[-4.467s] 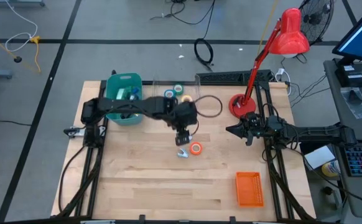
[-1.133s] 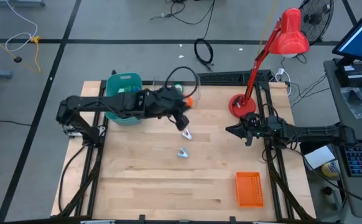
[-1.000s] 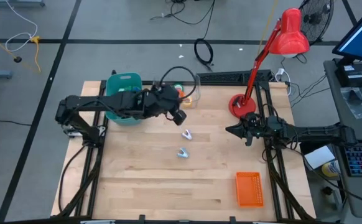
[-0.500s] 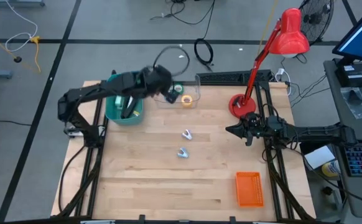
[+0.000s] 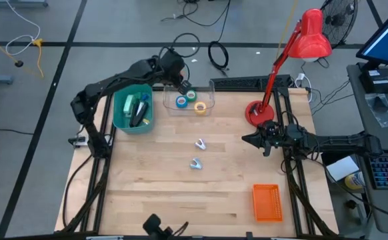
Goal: Pick and place Stapler, Stapler remover, tape
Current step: Put the orange tape into the transparent bin
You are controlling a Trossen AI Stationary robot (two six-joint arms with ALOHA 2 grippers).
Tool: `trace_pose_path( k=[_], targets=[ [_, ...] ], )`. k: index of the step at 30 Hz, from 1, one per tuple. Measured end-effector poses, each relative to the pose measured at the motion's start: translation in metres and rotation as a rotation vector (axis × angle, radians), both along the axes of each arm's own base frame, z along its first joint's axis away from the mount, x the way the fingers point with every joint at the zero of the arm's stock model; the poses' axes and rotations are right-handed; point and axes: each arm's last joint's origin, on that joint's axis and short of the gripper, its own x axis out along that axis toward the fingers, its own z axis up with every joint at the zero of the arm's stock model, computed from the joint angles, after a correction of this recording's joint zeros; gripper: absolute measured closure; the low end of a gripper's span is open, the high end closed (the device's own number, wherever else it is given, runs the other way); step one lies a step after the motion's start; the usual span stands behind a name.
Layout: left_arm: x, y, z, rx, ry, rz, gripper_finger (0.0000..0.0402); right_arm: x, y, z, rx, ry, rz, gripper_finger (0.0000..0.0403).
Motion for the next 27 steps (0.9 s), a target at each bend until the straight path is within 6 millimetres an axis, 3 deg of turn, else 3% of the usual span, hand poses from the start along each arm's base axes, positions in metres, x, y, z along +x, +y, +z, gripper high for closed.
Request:
trace_pose_path(
  k=[17, 27],
  targets=[
    [0.024, 0.031, -0.098, -0.209, 0.304, -0.094, 0.0359, 0.000, 0.000, 0.000, 0.000, 0.000, -0.004, 0.0399],
    [0.028, 0.039, -0.127, -0.266, 0.377, -0.122, 0.0359, 0.000, 0.000, 0.000, 0.000, 0.000, -0.004, 0.0399]
  ],
)
